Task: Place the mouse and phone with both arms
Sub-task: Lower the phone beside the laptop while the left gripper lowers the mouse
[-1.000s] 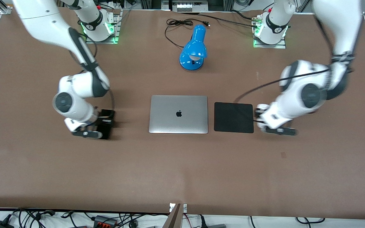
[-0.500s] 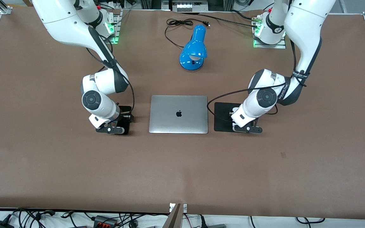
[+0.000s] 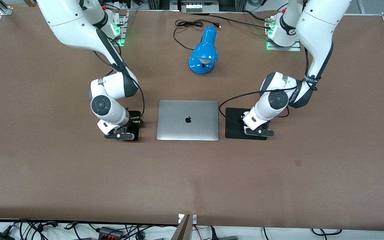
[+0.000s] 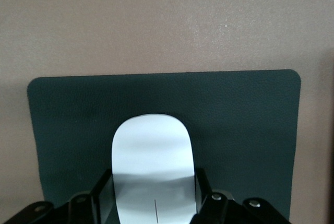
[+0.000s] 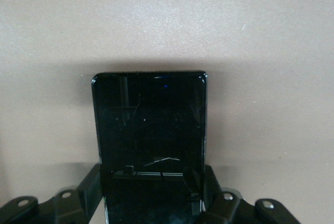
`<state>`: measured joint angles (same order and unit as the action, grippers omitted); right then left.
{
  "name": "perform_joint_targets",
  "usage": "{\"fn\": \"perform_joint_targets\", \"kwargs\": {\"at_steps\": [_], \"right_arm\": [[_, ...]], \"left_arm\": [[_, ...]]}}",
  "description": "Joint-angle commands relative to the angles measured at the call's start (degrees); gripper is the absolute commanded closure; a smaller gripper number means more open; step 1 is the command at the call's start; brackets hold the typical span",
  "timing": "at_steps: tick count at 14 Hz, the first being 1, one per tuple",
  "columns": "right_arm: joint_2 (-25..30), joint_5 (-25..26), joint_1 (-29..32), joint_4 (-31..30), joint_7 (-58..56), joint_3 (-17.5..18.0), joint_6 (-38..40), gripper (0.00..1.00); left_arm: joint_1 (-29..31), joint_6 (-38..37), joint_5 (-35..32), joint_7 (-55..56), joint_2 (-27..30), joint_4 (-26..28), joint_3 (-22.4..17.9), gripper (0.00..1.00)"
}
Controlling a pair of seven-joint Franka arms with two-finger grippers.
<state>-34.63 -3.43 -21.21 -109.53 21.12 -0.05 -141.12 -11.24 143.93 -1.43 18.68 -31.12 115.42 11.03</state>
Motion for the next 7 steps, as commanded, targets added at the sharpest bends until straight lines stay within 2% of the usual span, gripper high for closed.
{"fn": "perform_joint_targets", "kwargs": {"at_steps": [1, 3, 4, 7], "right_arm": [[0.26, -1.49, -1.46, 0.81, 5.41, -0.04, -5.18, 0.0], [2.81, -1.14, -0.77, 2.46, 9.98, -1.87, -7.67, 0.0], [2.9, -1.4, -0.33, 5.96, 11.48, -4.15, -7.15, 0.0], [4.05, -1.66, 1.77, 14.48, 14.65, -8.81, 2.04, 0.0]], "left_arm": [[0.17, -1.44, -0.07, 0.66, 3.16, -0.11, -0.22, 0.0], [0.34, -10.46, -0.07, 0.57, 6.41, -3.77, -0.31, 0.0], [0.69, -16.25, 0.02, 0.4, 7.04, -6.67, -0.92, 0.0], [2.37, -30.67, -0.07, 0.22, 7.39, -21.85, -0.93, 0.0]]}}
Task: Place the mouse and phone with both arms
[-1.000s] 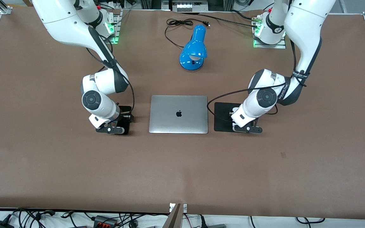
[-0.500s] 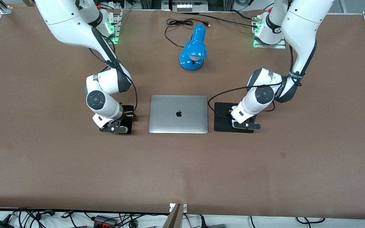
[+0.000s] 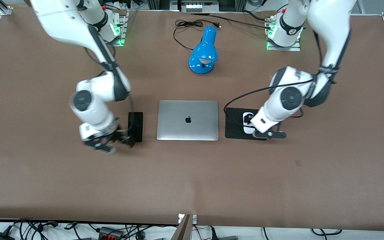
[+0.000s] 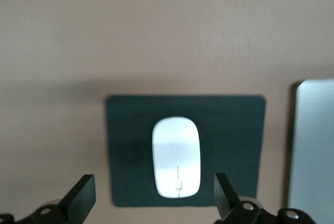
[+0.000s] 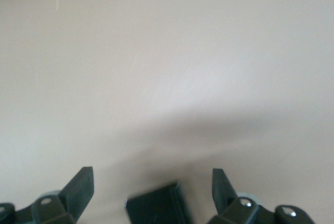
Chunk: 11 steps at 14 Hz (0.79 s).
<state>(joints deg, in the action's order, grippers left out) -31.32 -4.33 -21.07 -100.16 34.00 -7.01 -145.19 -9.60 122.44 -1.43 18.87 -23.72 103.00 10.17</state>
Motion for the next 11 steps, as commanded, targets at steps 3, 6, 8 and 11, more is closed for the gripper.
{"fn": "perform_joint_targets", "kwargs": {"at_steps": [3, 6, 8, 11], "right_arm": [[3.36, -0.51, 5.15, 8.67, -4.87, -2.05, 17.03, 0.0], [8.71, -0.59, 5.51, 8.93, -10.36, -3.44, 24.05, 0.0], [14.07, -0.77, 7.08, 8.93, -10.45, -4.24, 31.95, 0.0], [22.42, -0.16, 10.59, 8.67, -13.5, -4.33, 42.34, 0.0]], "left_arm": [[2.22, -18.18, -9.17, -2.51, 0.25, -20.53, -0.06, 0.0], [6.86, -24.32, -9.91, -6.12, 1.49, -27.31, 0.9, 0.0], [9.5, -27.86, -4.07, -5.96, 6.21, -25.59, 0.73, 0.0], [13.56, -25.51, 0.11, -6.13, 15.69, -14.97, 0.99, 0.0]]}}
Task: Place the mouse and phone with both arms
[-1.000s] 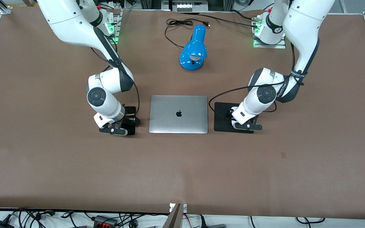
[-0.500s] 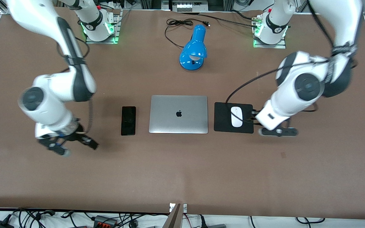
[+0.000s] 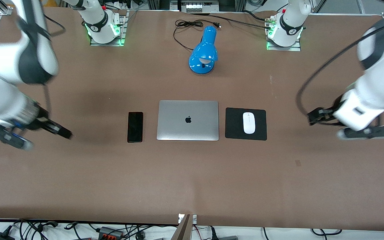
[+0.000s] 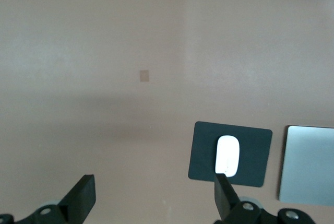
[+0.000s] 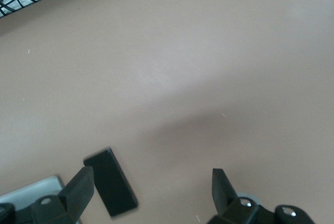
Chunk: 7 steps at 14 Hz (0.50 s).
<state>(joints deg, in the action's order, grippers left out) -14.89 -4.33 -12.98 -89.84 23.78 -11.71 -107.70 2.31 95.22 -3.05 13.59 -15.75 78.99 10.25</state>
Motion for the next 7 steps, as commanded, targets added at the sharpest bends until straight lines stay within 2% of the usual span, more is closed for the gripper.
{"fn": "perform_joint_targets", "kwargs": {"at_steps": [1, 2, 3, 5, 7], "right_arm": [[7.67, 0.03, 4.43, -1.91, -7.74, 0.37, 6.09, 0.0], [8.99, 0.11, 6.8, -2.0, -13.35, 0.37, 8.28, 0.0], [9.96, 0.12, 8.39, -2.18, -15.49, 0.37, 10.21, 0.0], [11.2, 0.29, 9.11, -3.23, -16.3, 0.37, 11.11, 0.0], [11.64, 0.29, 9.2, -3.15, -15.6, 0.37, 13.99, 0.0]], "left_arm": [[1.65, 2.68, 1.73, -0.85, 10.36, 12.47, 0.92, 0.0], [1.82, 2.86, 1.81, -0.85, 12.73, 16.42, 0.74, 0.0], [3.13, 2.86, 1.82, -1.89, 13.45, 17.42, 0.74, 0.0], [3.14, 1.9, 1.73, -4.52, 13.72, 16.12, 0.91, 0.0], [3.4, -3.18, 1.03, -9.17, 13.81, 14.45, 0.65, 0.0]]}}
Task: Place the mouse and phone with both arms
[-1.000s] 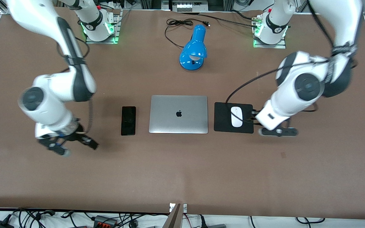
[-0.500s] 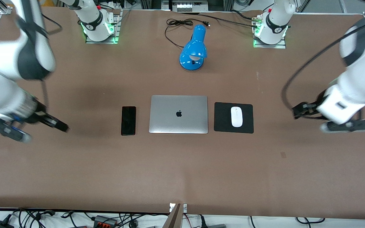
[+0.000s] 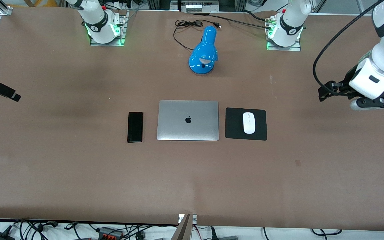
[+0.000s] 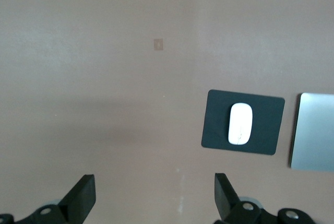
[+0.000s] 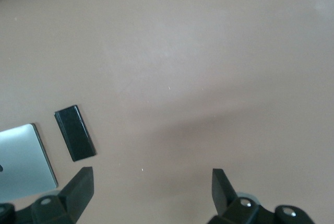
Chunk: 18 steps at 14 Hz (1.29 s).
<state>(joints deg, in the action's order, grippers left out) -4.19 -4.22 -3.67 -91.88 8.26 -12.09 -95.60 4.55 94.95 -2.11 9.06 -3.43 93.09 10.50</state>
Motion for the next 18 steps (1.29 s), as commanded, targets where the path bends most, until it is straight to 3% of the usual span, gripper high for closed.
{"fn": "perform_joint_targets", "kwargs": {"at_steps": [1, 4, 6, 8, 11, 18], "right_arm": [[0.93, 0.18, -0.2, -0.93, -0.08, 0.75, 2.08, 0.0], [2.68, 7.36, -2.12, -2.59, 0.09, 1.71, 0.95, 0.0], [4.7, 7.91, -2.66, -5.84, 0.01, 1.72, -1.51, 0.0], [4.46, 7.74, -2.57, -5.59, -0.86, 1.72, -1.35, 0.0], [2.61, 7.12, -2.04, -2.96, -0.79, 1.54, -1.26, 0.0], [2.6, 7.03, -1.87, -2.95, -0.79, 1.45, -1.08, 0.0]], "left_arm": [[1.16, -4.92, 0.0, -5.19, 1.41, -0.71, 0.57, 0.0], [1.42, -6.26, 0.79, -5.63, 1.41, -1.6, -0.04, 0.0], [1.7, -4.52, 2.98, -5.98, 3.49, 0.23, -1.61, 0.0], [-7.15, -1.19, 2.64, -7.03, 5.88, 4.1, -10.98, 0.0], [-2.1, -0.02, 2.64, -10.73, 6.24, 4.9, -6.21, 0.0], [-2.44, -0.46, 2.64, -10.55, 5.36, 4.03, -5.76, 0.0]]}}
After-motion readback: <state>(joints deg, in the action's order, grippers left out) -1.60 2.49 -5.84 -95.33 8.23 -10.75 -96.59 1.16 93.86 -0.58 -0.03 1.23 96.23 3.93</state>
